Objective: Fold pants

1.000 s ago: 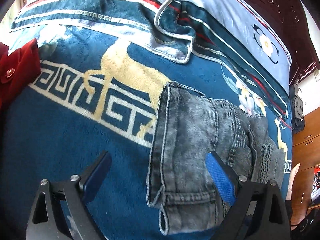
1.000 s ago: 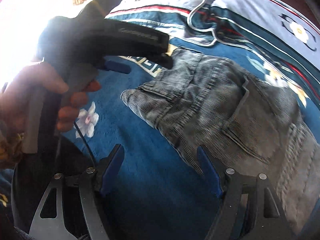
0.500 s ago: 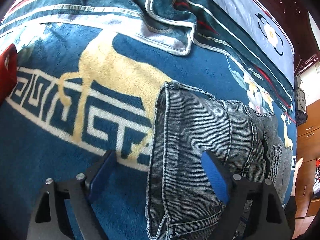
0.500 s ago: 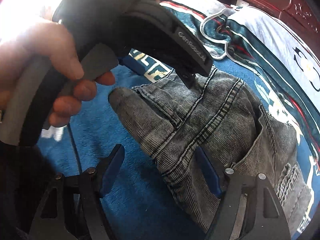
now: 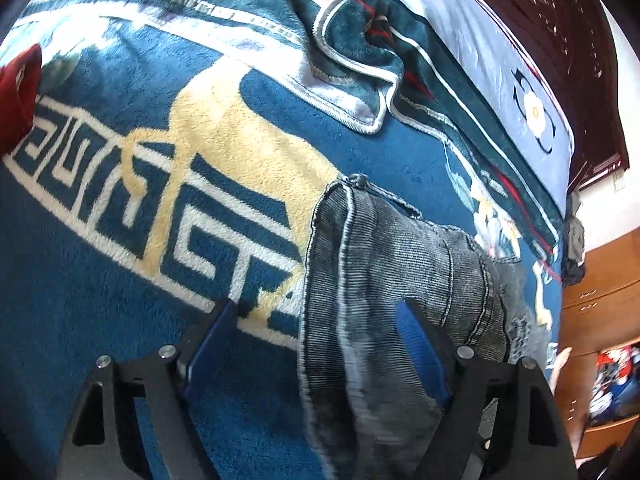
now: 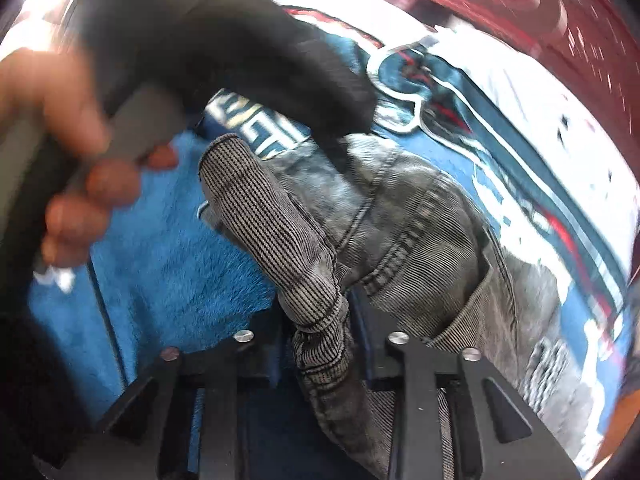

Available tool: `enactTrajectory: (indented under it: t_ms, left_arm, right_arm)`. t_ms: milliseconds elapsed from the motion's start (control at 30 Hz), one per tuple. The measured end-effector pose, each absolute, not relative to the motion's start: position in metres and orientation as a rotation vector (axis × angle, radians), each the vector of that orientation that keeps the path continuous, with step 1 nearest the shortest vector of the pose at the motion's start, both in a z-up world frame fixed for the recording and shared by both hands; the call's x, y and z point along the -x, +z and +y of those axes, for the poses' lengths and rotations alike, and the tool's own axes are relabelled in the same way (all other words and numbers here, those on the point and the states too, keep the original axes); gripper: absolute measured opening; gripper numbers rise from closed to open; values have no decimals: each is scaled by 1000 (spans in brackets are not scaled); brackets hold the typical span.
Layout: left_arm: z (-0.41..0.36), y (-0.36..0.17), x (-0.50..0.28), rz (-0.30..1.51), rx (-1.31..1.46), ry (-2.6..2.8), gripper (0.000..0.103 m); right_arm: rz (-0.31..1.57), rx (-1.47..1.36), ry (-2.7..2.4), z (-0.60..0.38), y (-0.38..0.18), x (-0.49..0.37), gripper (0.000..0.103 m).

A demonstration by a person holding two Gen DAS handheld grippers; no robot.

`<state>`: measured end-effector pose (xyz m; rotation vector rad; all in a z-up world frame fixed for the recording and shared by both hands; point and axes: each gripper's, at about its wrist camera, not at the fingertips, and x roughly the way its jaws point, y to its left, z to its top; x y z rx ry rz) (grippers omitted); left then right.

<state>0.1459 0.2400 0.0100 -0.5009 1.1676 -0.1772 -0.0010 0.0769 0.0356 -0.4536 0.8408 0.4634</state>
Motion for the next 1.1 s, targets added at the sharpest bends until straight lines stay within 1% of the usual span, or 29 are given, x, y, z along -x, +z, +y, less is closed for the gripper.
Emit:
enactTrajectory:
  t_ms: [133,267,300,333,367,433,467,500,533,633,867,1100]
  left_arm:
    - [247,9,-147,1175,586,-189,83]
    - [244,9,-151,1187,624,-198,83]
    - [243,9,-151,1190,628,-200,78]
    - [241,9,-152,1194,637,-205,68]
    - [239,9,-153,1201,653,-215,62]
    - [235,8,-154,1213,696,-238,36]
    - [232,9,-155,1215,704,-242,31]
    - [228,12,-154,1211,701,-249,20]
    - [224,16,-154,1203,687,-252,14]
    - [212,34,-152,1155,624,-256,9]
    - [192,76,-149,1077,585,-294,9]
    - [151,116,-143,1036,516,-366,9]
  right_arm:
    - [845,343,485,59,55,0,22]
    - [848,309,492,59,58,7,22]
    - [849,306,493,59,57,9,22]
    - [849,303,494,61,57,12,22]
    - [847,300,494,61,57,12,22]
    - [847,287,496,58,58,11,22]
    - [849,278,499,57,59,11,22]
    - [851,272,500,55,59,8,22]
    - [850,266,502,53,60,7,22]
    - [836,257,505,49,65,11,22]
    - [781,208,498,29,88,22,21]
    - [752,142,478,-2,105,33,19]
